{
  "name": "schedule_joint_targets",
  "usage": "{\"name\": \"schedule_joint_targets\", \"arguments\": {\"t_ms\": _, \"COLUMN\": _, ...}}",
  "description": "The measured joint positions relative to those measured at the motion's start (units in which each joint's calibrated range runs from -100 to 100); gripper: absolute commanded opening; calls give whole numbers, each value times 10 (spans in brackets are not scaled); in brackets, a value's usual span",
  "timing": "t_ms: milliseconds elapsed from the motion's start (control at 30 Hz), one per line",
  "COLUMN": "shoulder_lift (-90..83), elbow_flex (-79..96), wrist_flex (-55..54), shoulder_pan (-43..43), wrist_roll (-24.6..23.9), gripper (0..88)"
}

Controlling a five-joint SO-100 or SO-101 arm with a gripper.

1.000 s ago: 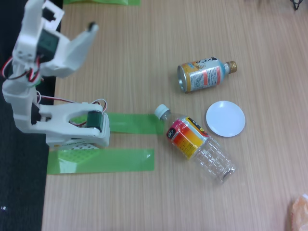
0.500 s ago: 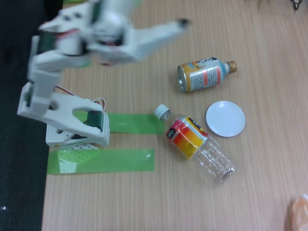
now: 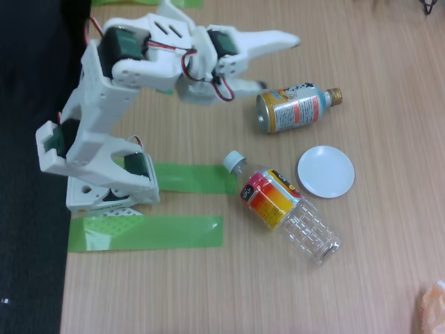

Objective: Pick up the plastic bottle and stand it up on the white place

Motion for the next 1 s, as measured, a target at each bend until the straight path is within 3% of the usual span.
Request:
{"name": "schedule_joint_targets", "arguments": {"t_ms": 267, "shoulder_lift": 1, "elbow_flex": 147, "wrist_flex": 52, "shoulder_pan": -32, "wrist_roll": 0, "gripper": 318}}
{"name": "schedule_joint_targets", "arguments": {"t_ms": 533, "shoulder_lift": 3, "elbow_flex": 315, "wrist_flex": -46, "shoulder_pan": -105, "wrist_roll": -25, "gripper": 318}}
{"name": "schedule_joint_targets", "arguments": {"t_ms": 1000, "shoulder_lift": 3, "elbow_flex": 442, "wrist_flex": -117, "shoulder_pan": -57, "wrist_roll": -29, "gripper": 311}}
